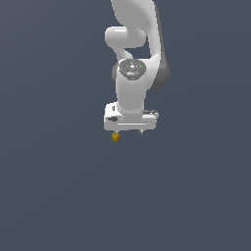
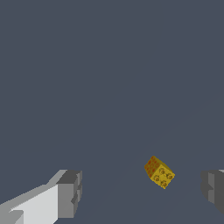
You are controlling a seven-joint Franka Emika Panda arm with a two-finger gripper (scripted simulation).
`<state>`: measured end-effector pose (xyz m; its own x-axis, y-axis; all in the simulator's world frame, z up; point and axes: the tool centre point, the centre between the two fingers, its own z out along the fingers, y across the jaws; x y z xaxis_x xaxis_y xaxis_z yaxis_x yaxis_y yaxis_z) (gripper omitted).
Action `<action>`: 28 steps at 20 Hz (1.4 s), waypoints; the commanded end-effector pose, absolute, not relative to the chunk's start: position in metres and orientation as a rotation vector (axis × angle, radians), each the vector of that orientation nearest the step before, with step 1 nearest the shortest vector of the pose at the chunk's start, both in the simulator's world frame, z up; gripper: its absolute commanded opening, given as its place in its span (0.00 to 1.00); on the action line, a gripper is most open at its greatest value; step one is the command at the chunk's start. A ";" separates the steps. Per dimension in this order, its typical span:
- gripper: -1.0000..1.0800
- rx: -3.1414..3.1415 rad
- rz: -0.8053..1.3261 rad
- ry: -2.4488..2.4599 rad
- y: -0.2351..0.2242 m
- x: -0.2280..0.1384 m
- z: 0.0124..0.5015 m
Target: Pick up the object and move it to a goal position.
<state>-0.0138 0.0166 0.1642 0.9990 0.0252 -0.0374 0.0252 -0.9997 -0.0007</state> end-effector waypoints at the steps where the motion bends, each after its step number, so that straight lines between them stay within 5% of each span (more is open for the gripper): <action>1: 0.96 -3.141 0.059 -0.040 0.017 -0.014 0.164; 28: 0.96 -3.109 0.046 0.404 -0.030 -0.040 0.128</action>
<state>-0.0360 -0.0273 0.1345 0.9751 -0.2194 -0.0321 -0.2196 -0.9756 -0.0022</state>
